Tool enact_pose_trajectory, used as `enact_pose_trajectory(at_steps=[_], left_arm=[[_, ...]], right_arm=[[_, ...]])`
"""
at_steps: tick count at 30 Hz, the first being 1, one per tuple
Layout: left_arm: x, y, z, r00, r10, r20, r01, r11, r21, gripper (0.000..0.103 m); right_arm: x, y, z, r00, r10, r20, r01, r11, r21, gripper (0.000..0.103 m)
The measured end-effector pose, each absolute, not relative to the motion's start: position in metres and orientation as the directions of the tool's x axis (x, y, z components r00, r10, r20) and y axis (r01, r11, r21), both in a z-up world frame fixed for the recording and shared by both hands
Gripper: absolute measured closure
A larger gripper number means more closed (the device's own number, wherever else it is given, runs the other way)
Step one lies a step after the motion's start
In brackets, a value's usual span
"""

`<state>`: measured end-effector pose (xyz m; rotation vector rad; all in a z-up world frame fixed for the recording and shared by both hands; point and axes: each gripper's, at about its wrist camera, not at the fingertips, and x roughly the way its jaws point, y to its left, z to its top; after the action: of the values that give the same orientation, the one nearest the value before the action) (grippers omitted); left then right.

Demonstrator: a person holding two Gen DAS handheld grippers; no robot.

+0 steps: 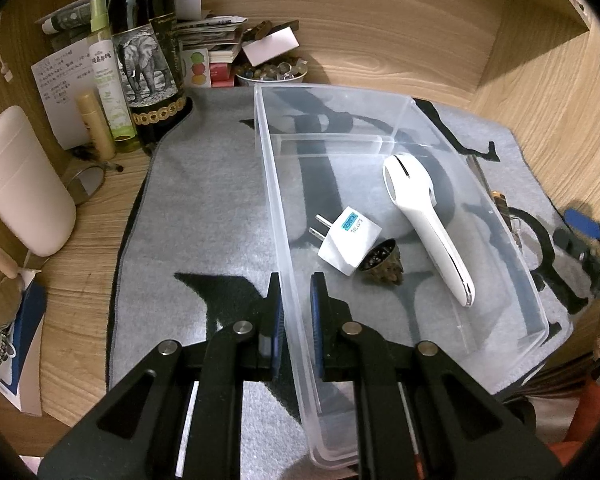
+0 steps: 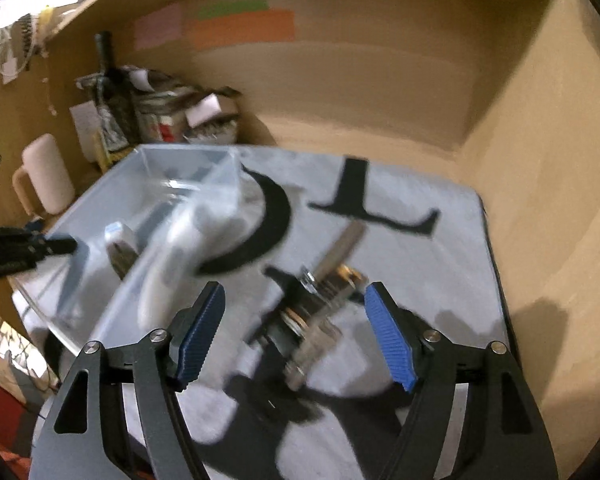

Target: Organize rigid objects

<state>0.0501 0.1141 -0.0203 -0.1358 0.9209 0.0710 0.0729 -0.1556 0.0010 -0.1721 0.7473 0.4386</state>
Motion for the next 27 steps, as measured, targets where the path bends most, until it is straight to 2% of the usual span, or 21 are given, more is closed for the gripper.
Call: enact_pose_trajectory(at_steps=[13,18,21,27], left_arm=[[0.049,0.111,-0.019,0.599,0.023,-0.801,-0.134,0.988,-0.072,0.092],[0.048,0.112,-0.019,0.599,0.026,-0.801,-0.136,0.988,-0.07,0.092],[0.047,0.112,-0.02,0.598,0.027,-0.801,-0.136,0.988,-0.068,0.092],[0.047,0.112,-0.02,0.599,0.026,-0.801,-0.136,0.988,-0.069,0.092]], right_arm=[[0.054,-0.152,-0.044,0.544,0.358,-0.759,-0.501,0.864,0.048,0.034],[0.061,-0.154,-0.051,0.502,0.4,-0.767,-0.505,0.855,0.115,0.041],[0.061,-0.154,-0.05,0.488,0.427,-0.761,-0.512,0.846,0.146,0.051],[0.056,-0.153,-0.047,0.514,0.419,-0.749,-0.512,0.85,0.124,0.055]])
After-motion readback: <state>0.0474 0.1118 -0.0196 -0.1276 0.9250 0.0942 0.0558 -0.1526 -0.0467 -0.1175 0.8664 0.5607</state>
